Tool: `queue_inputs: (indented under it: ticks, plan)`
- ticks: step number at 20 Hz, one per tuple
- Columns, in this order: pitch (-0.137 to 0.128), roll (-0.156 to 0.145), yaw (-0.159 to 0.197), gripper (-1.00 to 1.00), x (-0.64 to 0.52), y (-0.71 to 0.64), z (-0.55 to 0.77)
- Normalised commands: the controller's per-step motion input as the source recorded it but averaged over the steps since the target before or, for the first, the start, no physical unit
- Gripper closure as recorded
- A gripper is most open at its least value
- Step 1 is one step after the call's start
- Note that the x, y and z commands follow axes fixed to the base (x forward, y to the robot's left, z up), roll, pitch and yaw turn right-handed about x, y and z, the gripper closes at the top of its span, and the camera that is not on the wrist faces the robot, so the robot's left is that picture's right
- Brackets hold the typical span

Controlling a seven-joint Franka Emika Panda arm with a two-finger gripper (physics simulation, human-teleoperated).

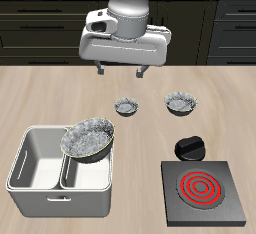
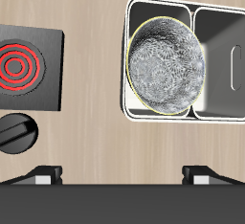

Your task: Place the largest bowl in the left side of the drainer and the medium bowl in the right side

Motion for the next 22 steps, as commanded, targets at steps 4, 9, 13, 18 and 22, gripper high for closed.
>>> queue_inputs:
  ticks: [4,9,13,18,22]
  plan:
    - [-0.024,0.006,0.03,-1.0,-0.3,0.08,0.04]
    - [-0.046,-0.009,-0.025,-1.0,-0.39,0.03,0.17]
    - [-0.032,-0.021,-0.012,-1.0,-0.36,-0.1,0.14]
    - [-0.04,-0.012,-0.058,-1.0,-0.35,-0.1,0.21]
    - [-0.059,-0.015,0.007,-1.0,-0.39,-0.01,0.14]
